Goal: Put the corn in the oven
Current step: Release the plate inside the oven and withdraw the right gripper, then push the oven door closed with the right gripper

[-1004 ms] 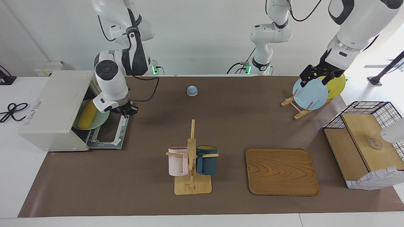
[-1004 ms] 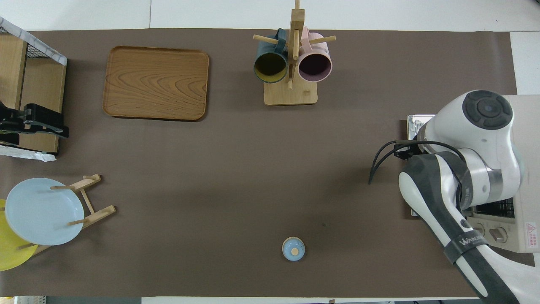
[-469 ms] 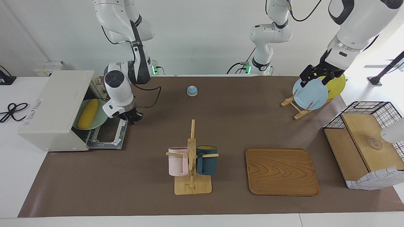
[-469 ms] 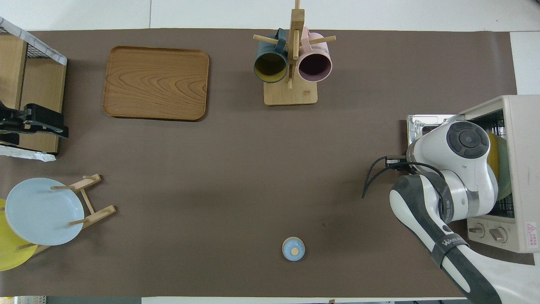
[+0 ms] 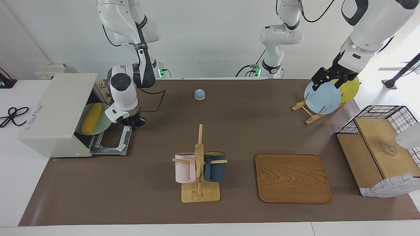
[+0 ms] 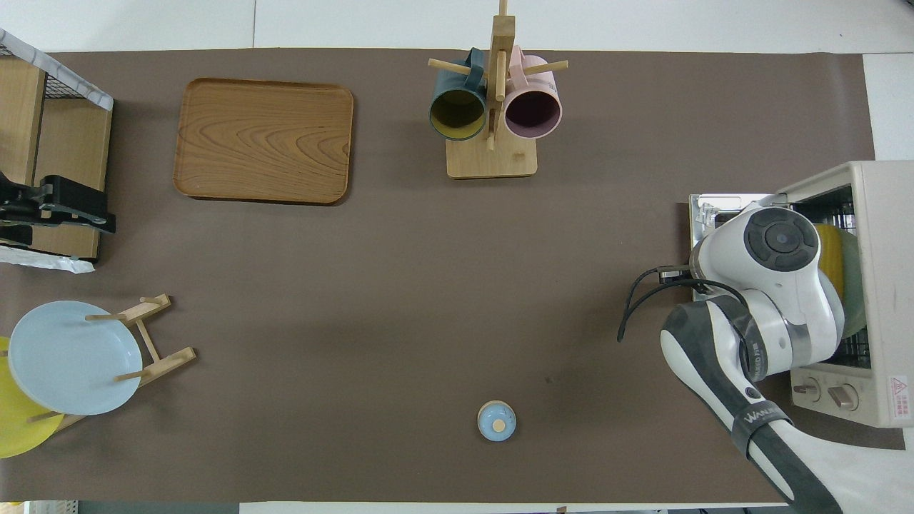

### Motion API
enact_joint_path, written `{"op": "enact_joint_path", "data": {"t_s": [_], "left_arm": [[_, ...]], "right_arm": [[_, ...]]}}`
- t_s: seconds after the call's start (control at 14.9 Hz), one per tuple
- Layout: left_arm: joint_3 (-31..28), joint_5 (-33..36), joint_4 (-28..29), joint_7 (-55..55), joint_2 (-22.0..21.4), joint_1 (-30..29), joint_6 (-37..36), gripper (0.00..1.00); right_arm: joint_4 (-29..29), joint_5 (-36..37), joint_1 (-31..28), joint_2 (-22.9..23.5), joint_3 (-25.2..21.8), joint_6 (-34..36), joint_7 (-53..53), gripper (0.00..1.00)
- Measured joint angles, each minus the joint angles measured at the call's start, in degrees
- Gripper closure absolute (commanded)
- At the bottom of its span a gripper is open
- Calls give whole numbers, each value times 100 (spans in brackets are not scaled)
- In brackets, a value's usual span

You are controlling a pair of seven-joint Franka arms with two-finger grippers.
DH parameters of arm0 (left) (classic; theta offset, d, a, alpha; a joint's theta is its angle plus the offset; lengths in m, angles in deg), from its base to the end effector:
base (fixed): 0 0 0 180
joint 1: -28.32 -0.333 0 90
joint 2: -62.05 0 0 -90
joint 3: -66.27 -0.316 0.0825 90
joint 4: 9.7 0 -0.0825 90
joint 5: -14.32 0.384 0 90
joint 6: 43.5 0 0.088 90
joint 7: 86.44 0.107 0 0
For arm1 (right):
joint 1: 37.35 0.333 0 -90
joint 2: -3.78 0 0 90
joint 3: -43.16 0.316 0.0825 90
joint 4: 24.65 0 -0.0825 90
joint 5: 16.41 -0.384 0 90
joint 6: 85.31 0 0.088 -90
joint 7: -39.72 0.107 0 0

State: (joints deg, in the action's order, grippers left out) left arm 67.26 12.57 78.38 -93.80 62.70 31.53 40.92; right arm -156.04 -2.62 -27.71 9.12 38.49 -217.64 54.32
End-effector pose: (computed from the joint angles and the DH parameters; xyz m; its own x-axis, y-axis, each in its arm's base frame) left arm 0.5461 -0.0436 0.6258 0.9955 0.0523 -0.0784 0.0541 -0.9983 0.0209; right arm 0.5133 0.0398 0.3040 0.9990 -0.0029 -0.0449 0.0056 -0.9821 0.1882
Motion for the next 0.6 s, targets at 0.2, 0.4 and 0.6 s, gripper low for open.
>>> {"op": "enact_joint_path", "data": {"t_s": [0.2, 0.4, 0.6], "left_arm": [[0, 0, 0, 0, 0, 0, 0, 0], [0, 0, 0, 0, 0, 0, 0, 0], [0, 0, 0, 0, 0, 0, 0, 0]], "right_arm": [[201, 224, 58, -5, 49, 383, 39, 100], [796, 512, 147, -77, 86, 1353, 54, 100], [1491, 778, 39, -262, 3, 2275, -476, 100]]}}
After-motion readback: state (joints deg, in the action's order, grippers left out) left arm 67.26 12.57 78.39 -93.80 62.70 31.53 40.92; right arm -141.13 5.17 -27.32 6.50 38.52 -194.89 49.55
